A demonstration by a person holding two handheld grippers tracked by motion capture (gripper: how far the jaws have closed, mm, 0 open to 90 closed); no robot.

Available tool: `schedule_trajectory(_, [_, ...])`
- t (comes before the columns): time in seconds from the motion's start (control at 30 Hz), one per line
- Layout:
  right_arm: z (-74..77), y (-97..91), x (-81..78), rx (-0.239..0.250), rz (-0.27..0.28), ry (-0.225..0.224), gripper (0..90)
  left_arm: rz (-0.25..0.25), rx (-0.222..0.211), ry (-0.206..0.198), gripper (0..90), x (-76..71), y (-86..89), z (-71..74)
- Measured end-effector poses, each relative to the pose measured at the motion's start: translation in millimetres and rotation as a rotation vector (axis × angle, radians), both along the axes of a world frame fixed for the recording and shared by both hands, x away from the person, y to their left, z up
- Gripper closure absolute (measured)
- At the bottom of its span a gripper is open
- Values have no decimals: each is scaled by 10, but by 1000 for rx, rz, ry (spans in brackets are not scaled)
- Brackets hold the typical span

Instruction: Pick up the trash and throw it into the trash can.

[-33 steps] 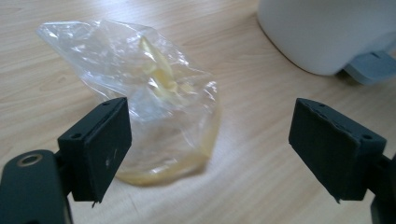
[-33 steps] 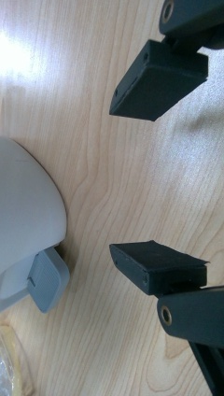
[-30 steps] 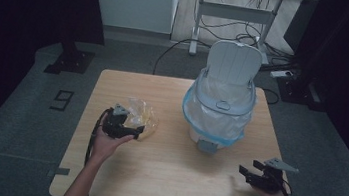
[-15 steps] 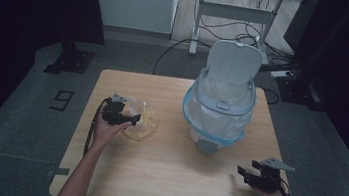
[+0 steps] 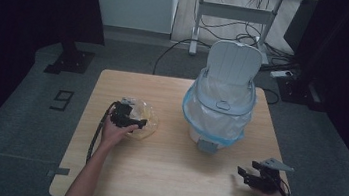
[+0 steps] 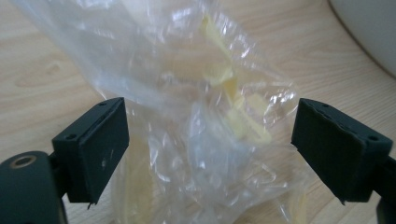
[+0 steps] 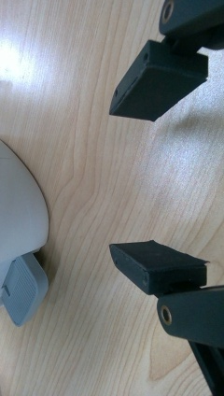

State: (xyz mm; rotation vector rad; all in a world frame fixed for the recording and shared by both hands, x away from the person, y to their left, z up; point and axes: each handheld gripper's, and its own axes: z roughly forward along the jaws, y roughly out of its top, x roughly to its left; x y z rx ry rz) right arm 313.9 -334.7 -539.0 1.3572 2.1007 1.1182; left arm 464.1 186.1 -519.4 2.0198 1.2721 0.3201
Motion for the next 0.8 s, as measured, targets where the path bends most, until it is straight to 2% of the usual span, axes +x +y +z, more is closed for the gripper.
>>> schedule_trajectory(0.13, [-4,-11,-1,-4,-2,1,279,-8,4,15,198,-2,-18,-47])
schedule_trajectory(0.3, [-3,-22,6,-3,-8,-2,280,-4,2,2,440,-33,-13,-120])
schedule_trajectory(0.33, [-3,-22,6,-3,-8,-2,280,-2,4,0,440,-39,-9,-142])
schedule_trajectory(0.37, [-3,-17,4,-5,-8,-1,282,-8,2,-6,527,-50,8,-166])
schedule_trajectory(0.43, [-5,-15,3,-7,-8,-1,283,-15,15,-17,579,-59,9,-161])
schedule_trajectory(0.5, [-6,-15,3,-8,-9,-1,284,-20,27,-26,640,-66,5,-150])
schedule_trajectory(0.53, [-6,-17,3,-9,-11,-1,284,-32,43,-46,671,-82,0,-121])
schedule_trajectory(0.6, [-4,-23,3,-8,-14,-3,285,-41,43,-71,723,-106,10,-75])
schedule_trajectory(0.77, [-5,-50,1,-4,-25,-4,290,-46,-11,-118,778,-192,88,119])
schedule_trajectory(0.8, [-5,-50,1,-4,-25,-4,290,-46,-11,-118,779,-192,88,119])
